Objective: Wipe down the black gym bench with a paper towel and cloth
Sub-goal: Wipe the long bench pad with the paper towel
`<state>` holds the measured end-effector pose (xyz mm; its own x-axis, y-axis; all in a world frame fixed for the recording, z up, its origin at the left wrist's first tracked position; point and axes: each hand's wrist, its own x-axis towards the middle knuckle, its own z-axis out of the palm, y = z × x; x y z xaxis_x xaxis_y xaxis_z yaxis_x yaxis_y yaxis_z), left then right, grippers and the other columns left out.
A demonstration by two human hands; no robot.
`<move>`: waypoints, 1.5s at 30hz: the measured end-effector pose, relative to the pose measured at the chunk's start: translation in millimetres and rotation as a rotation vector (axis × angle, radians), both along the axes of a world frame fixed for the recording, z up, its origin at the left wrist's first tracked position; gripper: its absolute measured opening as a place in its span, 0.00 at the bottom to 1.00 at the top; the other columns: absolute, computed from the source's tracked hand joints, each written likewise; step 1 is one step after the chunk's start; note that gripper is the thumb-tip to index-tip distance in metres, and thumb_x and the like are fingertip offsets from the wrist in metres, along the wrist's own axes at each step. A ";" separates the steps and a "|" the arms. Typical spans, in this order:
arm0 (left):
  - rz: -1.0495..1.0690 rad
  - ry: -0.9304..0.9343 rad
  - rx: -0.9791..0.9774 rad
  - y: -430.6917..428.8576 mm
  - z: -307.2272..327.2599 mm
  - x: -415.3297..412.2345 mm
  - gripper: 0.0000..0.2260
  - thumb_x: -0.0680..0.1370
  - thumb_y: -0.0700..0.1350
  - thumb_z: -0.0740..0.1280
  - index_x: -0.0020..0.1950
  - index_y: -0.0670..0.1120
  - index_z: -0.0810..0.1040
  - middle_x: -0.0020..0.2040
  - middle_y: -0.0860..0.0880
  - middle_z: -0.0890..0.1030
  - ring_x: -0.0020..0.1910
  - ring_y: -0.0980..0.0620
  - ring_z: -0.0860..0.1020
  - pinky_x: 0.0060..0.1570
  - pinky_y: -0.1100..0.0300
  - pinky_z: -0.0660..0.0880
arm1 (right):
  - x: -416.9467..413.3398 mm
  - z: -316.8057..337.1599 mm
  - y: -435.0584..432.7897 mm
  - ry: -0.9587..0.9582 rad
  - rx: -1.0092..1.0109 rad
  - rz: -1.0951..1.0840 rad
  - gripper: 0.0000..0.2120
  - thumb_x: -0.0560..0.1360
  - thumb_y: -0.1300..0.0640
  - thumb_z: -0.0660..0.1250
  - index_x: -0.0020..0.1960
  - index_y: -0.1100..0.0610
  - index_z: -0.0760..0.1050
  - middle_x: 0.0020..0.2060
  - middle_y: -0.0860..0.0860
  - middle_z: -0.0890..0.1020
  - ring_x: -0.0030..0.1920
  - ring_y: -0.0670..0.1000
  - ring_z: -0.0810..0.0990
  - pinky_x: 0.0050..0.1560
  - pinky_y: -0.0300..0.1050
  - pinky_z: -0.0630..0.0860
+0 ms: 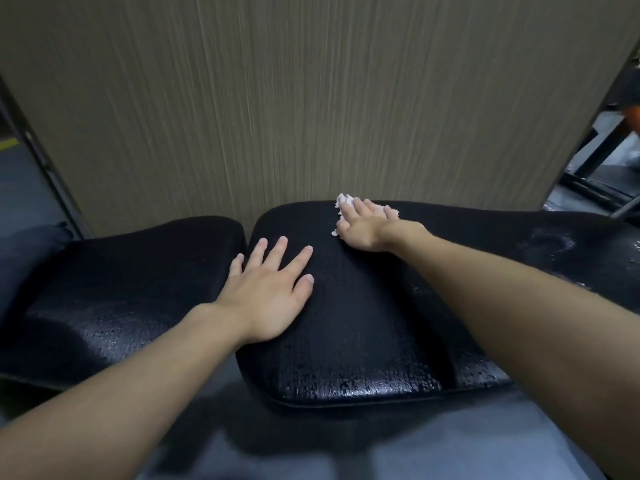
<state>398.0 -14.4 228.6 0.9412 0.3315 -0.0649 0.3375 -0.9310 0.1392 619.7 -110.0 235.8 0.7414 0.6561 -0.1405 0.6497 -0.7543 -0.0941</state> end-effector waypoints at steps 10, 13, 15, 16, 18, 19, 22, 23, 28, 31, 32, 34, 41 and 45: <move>0.017 0.021 -0.011 -2.9 3.1 -0.4 0.25 0.82 0.61 0.43 0.79 0.63 0.43 0.81 0.50 0.42 0.79 0.46 0.39 0.75 0.41 0.43 | -148.6 3.6 -107.7 -0.068 0.042 0.219 0.28 0.83 0.45 0.41 0.81 0.48 0.39 0.81 0.48 0.45 0.80 0.50 0.42 0.77 0.56 0.41; 0.026 0.068 0.026 -6.5 8.9 -0.7 0.25 0.82 0.60 0.42 0.79 0.61 0.43 0.81 0.48 0.43 0.79 0.44 0.41 0.75 0.38 0.45 | -182.5 3.0 -137.5 -0.111 0.008 0.253 0.31 0.79 0.43 0.33 0.80 0.49 0.37 0.81 0.49 0.44 0.79 0.51 0.42 0.77 0.55 0.42; -0.008 0.071 0.111 -10.9 15.4 -0.7 0.25 0.82 0.58 0.44 0.80 0.57 0.47 0.81 0.47 0.45 0.79 0.44 0.45 0.74 0.37 0.48 | -194.0 6.3 -150.3 -0.112 0.000 0.277 0.33 0.77 0.41 0.31 0.80 0.49 0.37 0.81 0.49 0.43 0.80 0.51 0.41 0.77 0.56 0.41; -0.039 0.037 0.134 -13.5 18.4 -0.3 0.25 0.83 0.56 0.45 0.80 0.55 0.50 0.81 0.47 0.48 0.79 0.45 0.47 0.74 0.38 0.50 | -196.3 8.5 -154.2 -0.091 0.004 0.284 0.33 0.77 0.40 0.32 0.81 0.49 0.38 0.81 0.49 0.43 0.79 0.50 0.40 0.77 0.57 0.40; -0.078 -0.054 0.090 -18.4 22.8 1.8 0.24 0.83 0.54 0.49 0.79 0.54 0.55 0.80 0.48 0.53 0.78 0.47 0.53 0.73 0.42 0.56 | -197.7 10.2 -157.1 -0.064 0.020 0.293 0.35 0.76 0.38 0.31 0.81 0.48 0.39 0.81 0.49 0.43 0.79 0.50 0.39 0.77 0.57 0.38; -0.075 -0.076 0.054 -20.9 23.5 3.4 0.24 0.82 0.54 0.49 0.79 0.53 0.57 0.80 0.49 0.56 0.78 0.48 0.55 0.73 0.42 0.57 | -197.0 9.4 -156.1 -0.077 0.028 0.297 0.36 0.74 0.38 0.29 0.81 0.48 0.39 0.81 0.49 0.43 0.79 0.50 0.39 0.77 0.57 0.38; -0.037 -0.048 0.028 -30.8 16.6 5.2 0.24 0.82 0.55 0.47 0.78 0.54 0.57 0.80 0.48 0.55 0.78 0.46 0.52 0.74 0.39 0.52 | -180.2 3.4 -144.3 -0.090 0.020 0.269 0.33 0.77 0.40 0.32 0.81 0.47 0.38 0.81 0.50 0.42 0.80 0.50 0.39 0.77 0.55 0.39; -0.023 -0.039 0.030 -34.2 12.9 5.3 0.25 0.82 0.57 0.47 0.79 0.54 0.55 0.80 0.47 0.53 0.79 0.45 0.50 0.74 0.39 0.49 | -169.1 3.7 -137.0 -0.075 0.010 0.247 0.30 0.80 0.42 0.36 0.81 0.47 0.39 0.81 0.50 0.42 0.79 0.50 0.39 0.77 0.55 0.38; -0.006 -0.011 0.067 -36.4 4.7 7.6 0.28 0.81 0.62 0.45 0.80 0.57 0.48 0.81 0.46 0.47 0.79 0.44 0.44 0.74 0.38 0.43 | -93.8 7.7 -92.1 0.021 0.012 0.147 0.28 0.83 0.45 0.43 0.81 0.46 0.40 0.81 0.49 0.42 0.79 0.48 0.38 0.77 0.56 0.36; -0.008 0.003 0.057 -35.4 3.5 10.0 0.28 0.81 0.62 0.45 0.80 0.58 0.46 0.81 0.47 0.44 0.79 0.45 0.41 0.74 0.38 0.41 | -48.0 8.9 -65.7 0.028 0.021 0.098 0.28 0.83 0.45 0.43 0.81 0.46 0.41 0.81 0.48 0.43 0.80 0.49 0.39 0.77 0.57 0.37; -0.009 0.003 0.055 -34.6 2.8 10.8 0.28 0.81 0.62 0.45 0.80 0.58 0.45 0.81 0.47 0.44 0.79 0.45 0.41 0.74 0.38 0.40 | -33.3 9.4 -57.0 0.024 0.028 0.084 0.28 0.83 0.45 0.43 0.81 0.46 0.42 0.81 0.48 0.45 0.80 0.49 0.40 0.77 0.57 0.38; -0.015 0.006 0.057 -32.9 2.0 12.4 0.28 0.80 0.62 0.45 0.80 0.59 0.44 0.81 0.47 0.43 0.79 0.46 0.39 0.74 0.38 0.39 | -5.1 8.8 -40.1 0.001 0.037 0.069 0.28 0.82 0.45 0.44 0.81 0.46 0.45 0.81 0.48 0.50 0.80 0.50 0.44 0.77 0.59 0.40; -0.012 0.027 0.043 -29.7 1.7 13.6 0.28 0.80 0.63 0.44 0.79 0.61 0.43 0.81 0.49 0.41 0.78 0.48 0.37 0.74 0.39 0.38 | 42.8 6.9 -14.0 0.003 0.010 0.006 0.29 0.80 0.44 0.42 0.80 0.43 0.43 0.80 0.45 0.53 0.80 0.49 0.46 0.77 0.57 0.43; -0.007 0.028 0.039 -30.3 2.1 14.3 0.28 0.80 0.64 0.44 0.79 0.61 0.44 0.81 0.49 0.41 0.79 0.48 0.38 0.74 0.39 0.38 | 22.7 2.0 -25.7 0.002 0.012 0.013 0.30 0.79 0.43 0.42 0.80 0.43 0.40 0.80 0.45 0.51 0.80 0.49 0.44 0.76 0.59 0.43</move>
